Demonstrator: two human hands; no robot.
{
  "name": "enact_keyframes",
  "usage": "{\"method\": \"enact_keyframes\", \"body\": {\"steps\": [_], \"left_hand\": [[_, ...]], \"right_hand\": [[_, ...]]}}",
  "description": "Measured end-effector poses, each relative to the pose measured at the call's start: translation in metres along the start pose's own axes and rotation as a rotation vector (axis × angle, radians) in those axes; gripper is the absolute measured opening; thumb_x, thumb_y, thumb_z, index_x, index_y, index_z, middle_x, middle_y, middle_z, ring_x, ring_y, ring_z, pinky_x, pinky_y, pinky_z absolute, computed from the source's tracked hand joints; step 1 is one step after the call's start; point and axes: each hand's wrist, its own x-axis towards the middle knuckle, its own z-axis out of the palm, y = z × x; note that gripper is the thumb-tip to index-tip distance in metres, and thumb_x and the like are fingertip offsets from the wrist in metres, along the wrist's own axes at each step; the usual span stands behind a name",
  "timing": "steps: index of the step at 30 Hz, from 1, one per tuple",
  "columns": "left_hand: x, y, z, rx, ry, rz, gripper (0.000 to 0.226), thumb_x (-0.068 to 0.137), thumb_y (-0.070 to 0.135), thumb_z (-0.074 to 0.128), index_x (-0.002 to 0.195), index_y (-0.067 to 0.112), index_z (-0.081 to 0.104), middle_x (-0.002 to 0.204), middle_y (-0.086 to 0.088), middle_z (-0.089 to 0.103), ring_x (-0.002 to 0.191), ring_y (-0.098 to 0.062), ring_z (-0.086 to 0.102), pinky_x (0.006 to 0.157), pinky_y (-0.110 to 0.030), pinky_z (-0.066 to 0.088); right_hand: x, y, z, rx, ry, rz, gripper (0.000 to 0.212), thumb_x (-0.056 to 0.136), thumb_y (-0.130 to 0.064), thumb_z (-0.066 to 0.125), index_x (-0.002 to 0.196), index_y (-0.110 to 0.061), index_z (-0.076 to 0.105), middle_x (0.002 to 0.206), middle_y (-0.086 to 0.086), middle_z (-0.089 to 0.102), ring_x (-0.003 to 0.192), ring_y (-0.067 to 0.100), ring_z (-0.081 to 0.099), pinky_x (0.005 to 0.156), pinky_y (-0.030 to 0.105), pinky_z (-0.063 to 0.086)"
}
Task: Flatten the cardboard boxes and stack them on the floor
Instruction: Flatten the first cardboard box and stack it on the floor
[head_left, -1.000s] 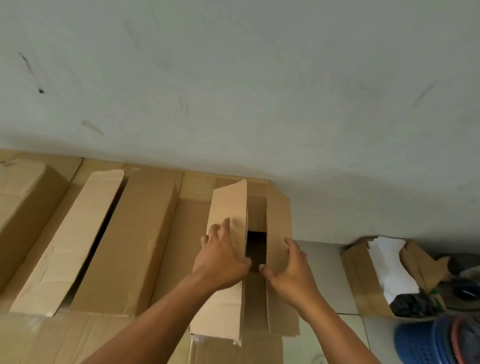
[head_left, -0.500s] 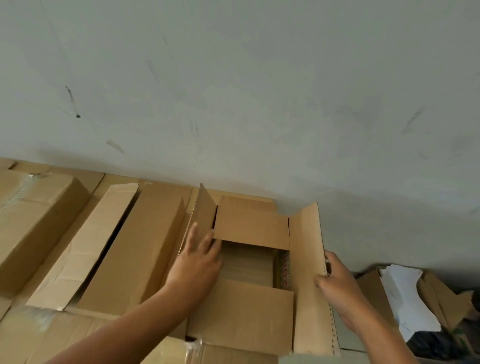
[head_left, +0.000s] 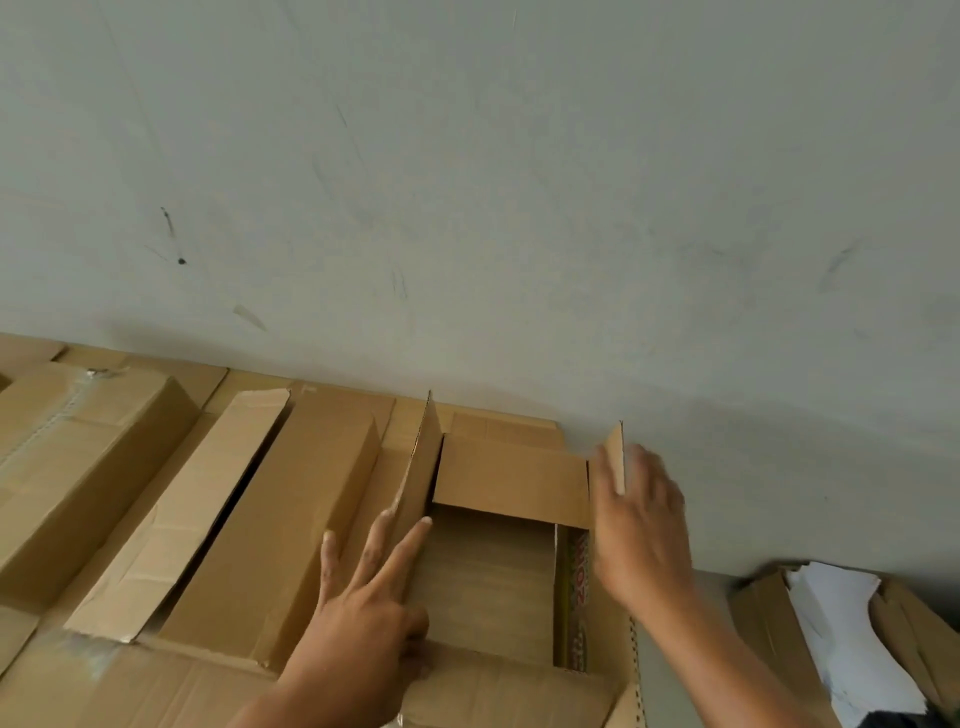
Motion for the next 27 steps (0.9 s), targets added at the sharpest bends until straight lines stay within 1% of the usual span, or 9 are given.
{"method": "enact_keyframes", "body": {"steps": [3, 5, 7, 8, 13, 16, 20, 22, 27], "left_hand": [[-0.009, -0.003, 0.005, -0.239, -0.045, -0.056, 0.024, 0.087, 0.053, 0.061, 0.071, 0.038, 0.055, 0.142, 0.022, -0.053, 0.137, -0.010, -0.046, 0.123, -0.031, 0.013], [-0.014, -0.002, 0.007, -0.289, -0.014, -0.052, 0.024, 0.086, 0.052, 0.062, 0.070, 0.035, 0.057, 0.145, 0.022, -0.050, 0.152, -0.007, -0.002, 0.099, -0.010, 0.037], [-0.015, 0.001, 0.004, -0.310, -0.031, -0.101, 0.023, 0.083, 0.052, 0.064, 0.071, 0.033, 0.061, 0.149, 0.023, -0.045, 0.114, 0.003, 0.057, 0.075, -0.009, 0.042], [-0.015, 0.002, 0.002, -0.309, -0.039, -0.124, 0.022, 0.082, 0.052, 0.065, 0.071, 0.033, 0.062, 0.149, 0.023, -0.044, 0.094, 0.003, 0.063, 0.070, -0.010, 0.043], [-0.017, -0.007, 0.010, -0.348, -0.046, -0.187, 0.025, 0.079, 0.057, 0.067, 0.077, 0.032, 0.067, 0.149, 0.027, -0.042, 0.088, 0.011, 0.059, 0.068, -0.006, 0.040], [-0.019, -0.015, 0.015, -0.404, -0.028, -0.171, 0.033, 0.074, 0.062, 0.067, 0.077, 0.029, 0.067, 0.156, 0.027, -0.003, 0.096, 0.006, 0.057, 0.078, -0.012, 0.048], [-0.019, -0.024, 0.006, -0.414, -0.027, -0.163, 0.035, 0.073, 0.057, 0.069, 0.074, 0.023, 0.063, 0.142, 0.025, 0.026, 0.084, -0.003, 0.059, 0.075, -0.027, 0.054], [-0.019, -0.024, 0.002, -0.392, -0.061, -0.133, 0.031, 0.075, 0.052, 0.070, 0.077, 0.022, 0.065, 0.140, 0.022, 0.031, 0.096, -0.005, 0.059, 0.083, -0.029, 0.054], [-0.021, -0.026, 0.002, -0.400, -0.011, -0.110, 0.025, 0.076, 0.047, 0.070, 0.071, 0.025, 0.060, 0.122, 0.031, 0.036, 0.092, -0.005, 0.058, 0.078, -0.027, 0.052]], "right_hand": [[0.026, -0.028, 0.000, -0.185, -0.071, -0.244, 0.073, 0.078, -0.010, 0.075, 0.143, -0.008, 0.041, 0.151, 0.021, 0.031, 0.142, 0.040, 0.027, 0.119, 0.055, 0.022], [0.041, -0.044, 0.011, -0.295, -0.169, -0.256, 0.073, 0.079, -0.017, 0.073, 0.143, -0.006, 0.041, 0.146, 0.021, 0.036, 0.136, 0.040, 0.031, 0.114, 0.054, 0.026], [0.052, -0.052, 0.024, -0.420, -0.239, -0.237, 0.075, 0.082, -0.023, 0.069, 0.146, -0.001, 0.036, 0.146, 0.024, 0.035, 0.133, 0.042, 0.033, 0.108, 0.053, 0.028], [0.055, -0.053, 0.030, -0.467, -0.255, -0.228, 0.073, 0.085, -0.024, 0.066, 0.147, 0.000, 0.036, 0.146, 0.026, 0.035, 0.132, 0.042, 0.034, 0.107, 0.052, 0.028], [0.067, -0.047, 0.038, -0.505, -0.212, -0.255, 0.056, 0.080, -0.022, 0.070, 0.132, -0.006, 0.057, 0.137, 0.020, 0.046, 0.125, 0.037, 0.041, 0.105, 0.050, 0.030], [0.071, -0.040, 0.025, -0.447, -0.174, -0.293, 0.042, 0.079, -0.022, 0.072, 0.119, -0.012, 0.066, 0.130, 0.014, 0.050, 0.124, 0.033, 0.042, 0.107, 0.050, 0.028], [0.071, -0.030, 0.012, -0.380, -0.106, -0.293, 0.032, 0.084, -0.012, 0.061, 0.116, -0.012, 0.065, 0.118, 0.010, 0.060, 0.113, 0.030, 0.052, 0.105, 0.048, 0.031], [0.075, -0.023, 0.008, -0.361, -0.083, -0.272, 0.034, 0.086, -0.011, 0.059, 0.119, -0.011, 0.062, 0.116, 0.008, 0.062, 0.107, 0.029, 0.058, 0.103, 0.047, 0.033], [0.096, 0.008, -0.003, -0.280, 0.056, -0.086, 0.034, 0.092, -0.032, 0.055, 0.123, -0.020, 0.059, 0.128, 0.006, 0.055, 0.122, 0.029, 0.047, 0.107, 0.053, 0.028]]}}
